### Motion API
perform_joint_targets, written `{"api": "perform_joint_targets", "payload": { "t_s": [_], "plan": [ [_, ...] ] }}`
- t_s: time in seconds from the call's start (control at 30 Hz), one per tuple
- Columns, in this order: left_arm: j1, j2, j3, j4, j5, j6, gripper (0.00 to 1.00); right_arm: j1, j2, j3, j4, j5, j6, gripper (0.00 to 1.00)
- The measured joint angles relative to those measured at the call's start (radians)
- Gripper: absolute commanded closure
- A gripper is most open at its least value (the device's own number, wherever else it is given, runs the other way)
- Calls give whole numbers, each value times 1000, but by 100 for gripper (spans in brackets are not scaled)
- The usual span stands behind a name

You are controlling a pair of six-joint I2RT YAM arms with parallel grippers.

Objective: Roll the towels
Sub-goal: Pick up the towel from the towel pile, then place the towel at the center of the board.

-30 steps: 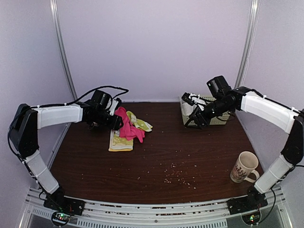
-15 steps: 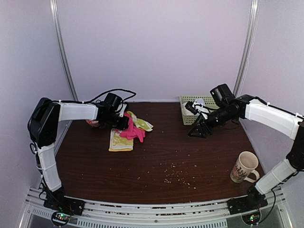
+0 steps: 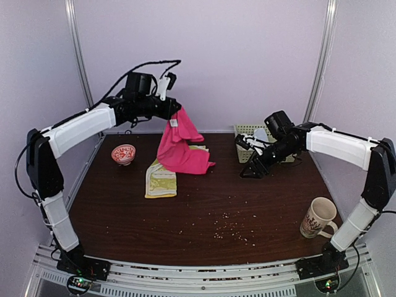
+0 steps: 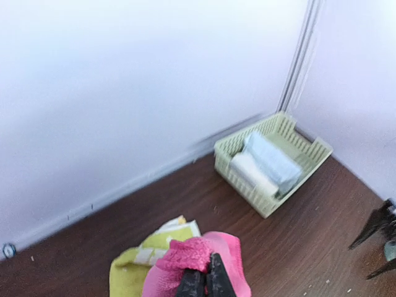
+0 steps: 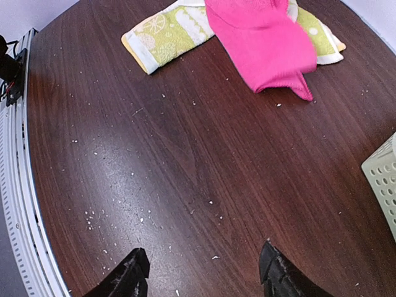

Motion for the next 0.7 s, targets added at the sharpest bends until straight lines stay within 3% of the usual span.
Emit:
{"api": "perform_joint_targets", "payload": {
  "t_s": [0.2,0.47,0.57,0.7],
  "plan": [
    [-13,-182,147,21,163,23,100,-96,-12,58,5,-16,31,37],
    [-105,-306,126,72,592,25,100,-235,-60,67,59,-24,82,37],
    [-171,-274,103,-14,706,63,100,-234,-60,69,64,-33,89,37],
    [-224,-206,100,-209,732,159,100,-234,-60,69,77,-52,100,36]
  ]
}}
